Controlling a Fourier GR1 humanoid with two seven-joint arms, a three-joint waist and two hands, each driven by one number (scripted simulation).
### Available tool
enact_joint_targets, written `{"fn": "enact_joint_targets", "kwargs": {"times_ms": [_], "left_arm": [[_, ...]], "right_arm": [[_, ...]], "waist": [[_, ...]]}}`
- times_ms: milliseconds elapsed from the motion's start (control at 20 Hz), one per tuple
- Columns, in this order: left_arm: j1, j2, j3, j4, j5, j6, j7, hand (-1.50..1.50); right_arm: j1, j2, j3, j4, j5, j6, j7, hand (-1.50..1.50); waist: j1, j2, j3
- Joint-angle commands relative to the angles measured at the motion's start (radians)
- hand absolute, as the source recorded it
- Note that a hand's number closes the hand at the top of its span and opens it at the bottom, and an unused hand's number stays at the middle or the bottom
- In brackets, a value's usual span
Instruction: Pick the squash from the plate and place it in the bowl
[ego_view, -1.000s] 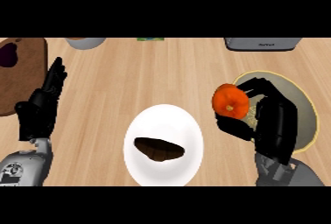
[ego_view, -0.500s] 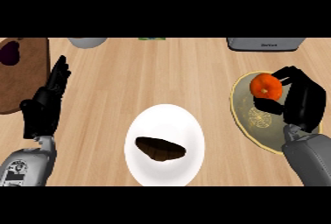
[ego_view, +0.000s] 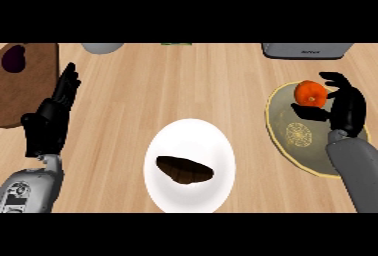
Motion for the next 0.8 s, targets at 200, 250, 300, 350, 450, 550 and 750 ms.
{"fn": "enact_joint_targets", "kwargs": {"times_ms": [200,250,300,350,450,550,750], "left_arm": [[0.009,-0.019,-0.006,-0.027,-0.024,0.016,0.033,0.0],[-0.043,-0.017,0.011,0.073,-0.039,0.028,-0.034,0.0],[0.015,-0.017,-0.001,0.01,-0.032,0.013,-0.016,0.0],[0.063,-0.003,0.004,-0.062,-0.009,-0.015,0.004,0.0],[0.023,-0.005,0.03,0.003,-0.003,-0.013,-0.036,0.0],[0.033,-0.019,0.017,0.0,-0.017,-0.013,-0.019,0.0],[0.004,-0.021,0.029,0.022,-0.028,0.001,-0.002,0.0]], "right_arm": [[-0.089,0.043,-0.169,0.196,-0.25,0.074,-0.402,-1.5],[-0.062,0.04,-0.194,0.202,-0.279,0.074,-0.481,-1.5],[-0.04,0.021,-0.21,0.136,-0.304,0.098,-0.473,-1.5],[-0.039,0.012,-0.241,0.189,-0.326,0.112,-0.52,-1.5],[-0.034,0.006,-0.274,0.179,-0.353,0.117,-0.526,-1.5],[0.048,0.015,-0.265,0.087,-0.369,0.146,-0.498,-1.5],[0.123,-0.042,-0.332,0.001,-0.482,0.284,-0.499,-1.5]], "waist": [[-0.005,-0.004,-0.001],[-0.013,-0.002,-0.001],[-0.015,-0.006,-0.001],[-0.009,-0.006,-0.001],[-0.016,-0.007,-0.002],[-0.023,-0.009,-0.002],[-0.028,-0.009,-0.002]]}}
